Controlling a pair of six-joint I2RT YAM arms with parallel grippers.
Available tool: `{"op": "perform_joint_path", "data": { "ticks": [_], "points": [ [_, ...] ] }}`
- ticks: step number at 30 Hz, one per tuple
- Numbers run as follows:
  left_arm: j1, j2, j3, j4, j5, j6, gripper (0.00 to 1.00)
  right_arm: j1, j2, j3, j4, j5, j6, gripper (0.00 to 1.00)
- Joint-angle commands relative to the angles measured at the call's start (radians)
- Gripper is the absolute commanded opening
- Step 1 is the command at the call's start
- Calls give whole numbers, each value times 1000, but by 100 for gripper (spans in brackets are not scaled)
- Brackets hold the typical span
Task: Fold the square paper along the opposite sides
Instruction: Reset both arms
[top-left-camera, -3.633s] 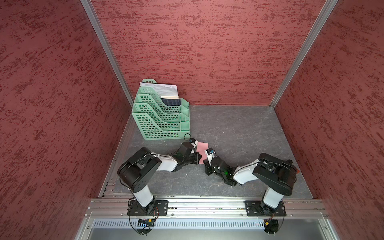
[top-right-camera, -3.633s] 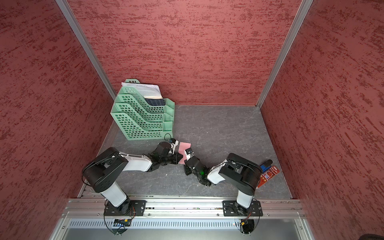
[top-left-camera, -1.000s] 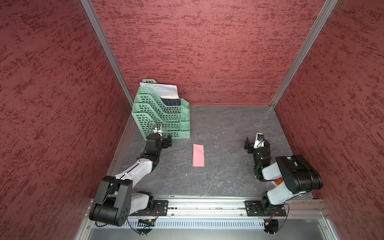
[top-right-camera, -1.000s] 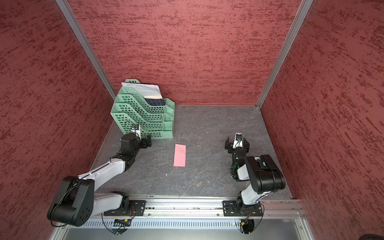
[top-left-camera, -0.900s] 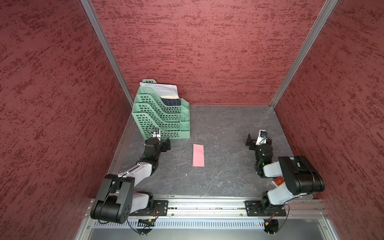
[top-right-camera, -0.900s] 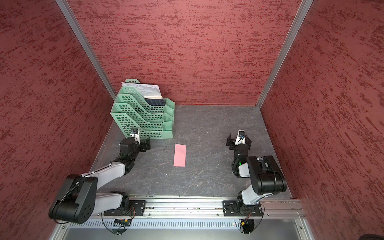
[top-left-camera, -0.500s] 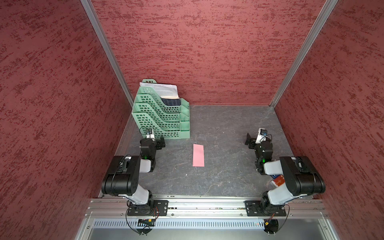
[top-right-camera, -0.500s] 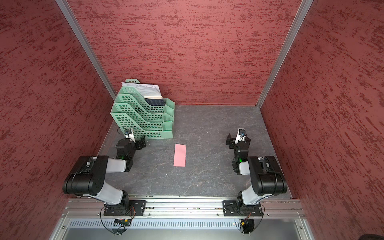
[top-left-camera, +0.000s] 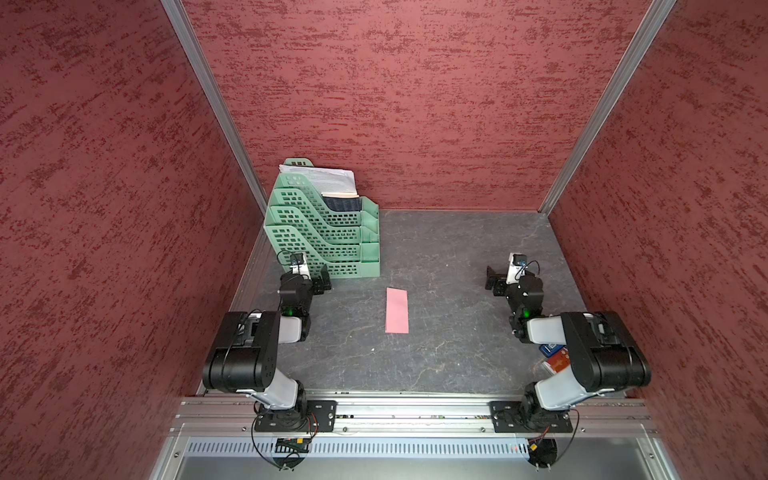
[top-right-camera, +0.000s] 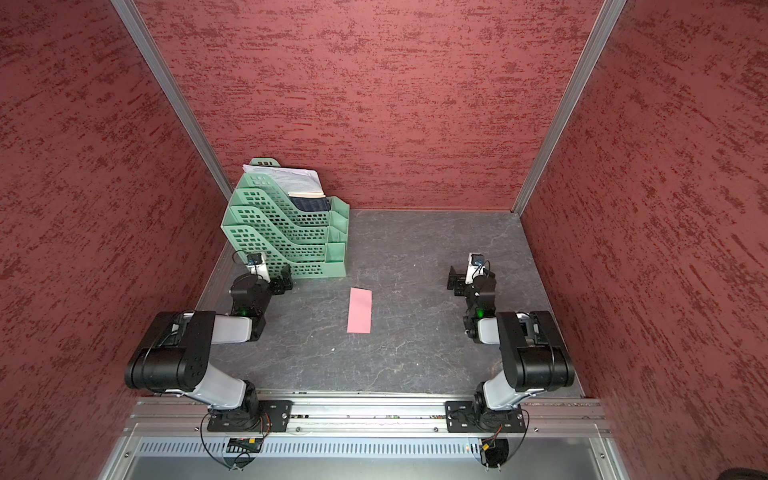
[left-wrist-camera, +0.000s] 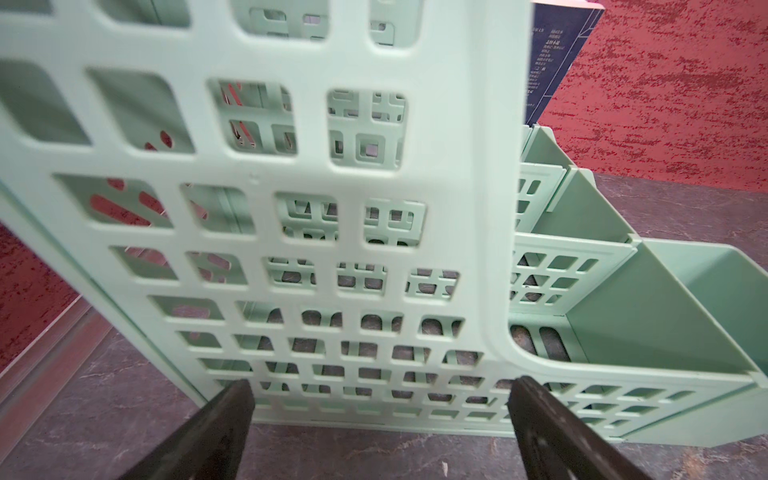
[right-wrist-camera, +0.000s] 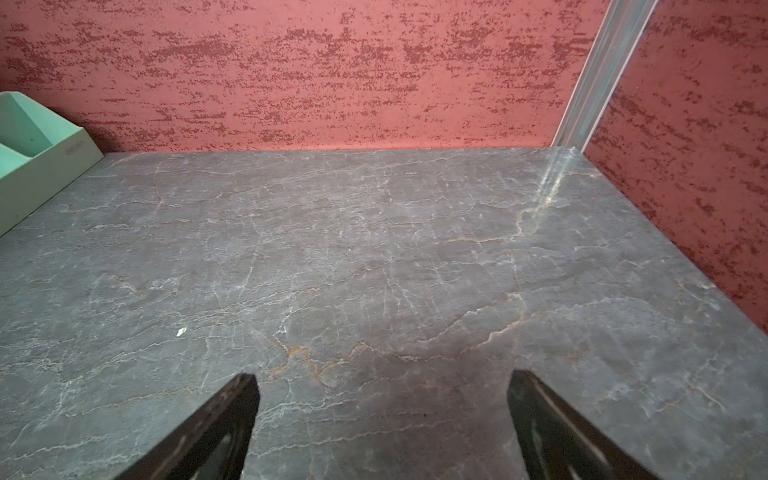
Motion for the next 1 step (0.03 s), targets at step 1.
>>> {"op": "perform_joint_path", "data": {
  "ticks": [1],
  "points": [
    [-3, -6, -2, 26, 1, -3, 100, 6, -7, 19, -5, -22, -12, 99]
  ]
}}
